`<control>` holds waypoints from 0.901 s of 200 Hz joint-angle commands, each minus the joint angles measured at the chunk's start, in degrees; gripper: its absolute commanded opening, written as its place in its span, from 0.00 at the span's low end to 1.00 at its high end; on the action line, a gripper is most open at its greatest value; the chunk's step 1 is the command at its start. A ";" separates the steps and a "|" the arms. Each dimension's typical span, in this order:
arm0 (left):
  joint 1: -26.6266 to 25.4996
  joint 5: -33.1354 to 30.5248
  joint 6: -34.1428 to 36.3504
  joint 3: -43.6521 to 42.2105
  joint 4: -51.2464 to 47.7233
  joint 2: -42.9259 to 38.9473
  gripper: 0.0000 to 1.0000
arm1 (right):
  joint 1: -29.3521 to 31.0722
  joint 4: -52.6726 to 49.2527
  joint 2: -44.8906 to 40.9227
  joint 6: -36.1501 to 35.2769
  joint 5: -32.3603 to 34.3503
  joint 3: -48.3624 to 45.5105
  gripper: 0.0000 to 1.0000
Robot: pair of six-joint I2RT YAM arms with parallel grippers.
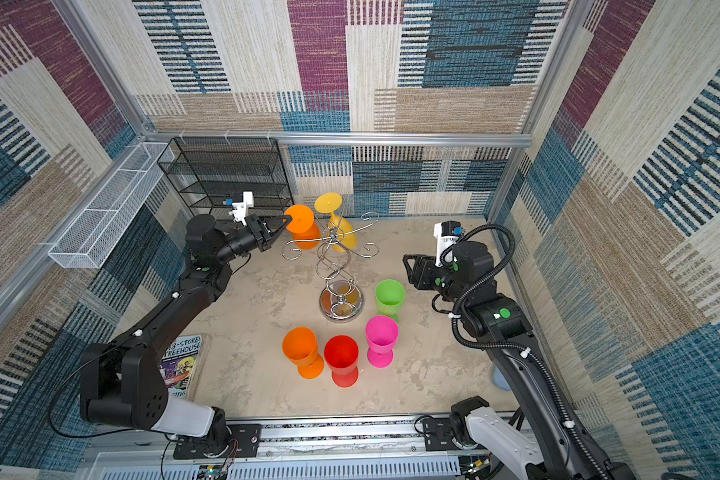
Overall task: Take the wine glass off the wine glass rack
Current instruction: 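Close the left gripper on the orange glass foot on the rack, then lift the orange glass up off the rack with the left gripper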
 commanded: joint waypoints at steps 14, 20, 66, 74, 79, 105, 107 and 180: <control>0.50 0.90 -0.18 1.56 0.50 -0.68 0.03 | -0.18 2.23 0.12 0.02 -0.92 -0.16 0.57; 0.60 0.89 -0.18 1.80 0.36 -0.70 0.02 | -0.22 2.24 0.12 0.02 -1.00 -0.15 0.57; 1.14 0.90 1.82 4.00 -3.29 -0.81 0.00 | -0.38 2.32 0.12 0.01 -1.26 0.05 0.57; 1.14 0.72 2.58 4.47 -4.40 -0.81 0.00 | -0.44 2.40 0.12 0.01 -1.35 0.02 0.57; 1.13 0.64 2.92 4.72 -4.81 -0.74 0.00 | -0.47 2.41 0.12 -0.05 -1.43 0.00 0.57; 1.14 0.85 2.49 5.75 -4.24 0.42 0.00 | -0.60 2.73 0.12 -0.07 -1.62 -0.07 0.57; 1.14 0.87 2.35 5.86 -4.05 0.55 0.00 | -0.57 2.71 0.12 -0.03 -1.65 -0.04 0.57; 0.53 2.73 -3.37 8.52 3.42 5.46 0.00 | -0.81 2.97 -0.18 -0.05 -1.88 -0.57 0.57</control>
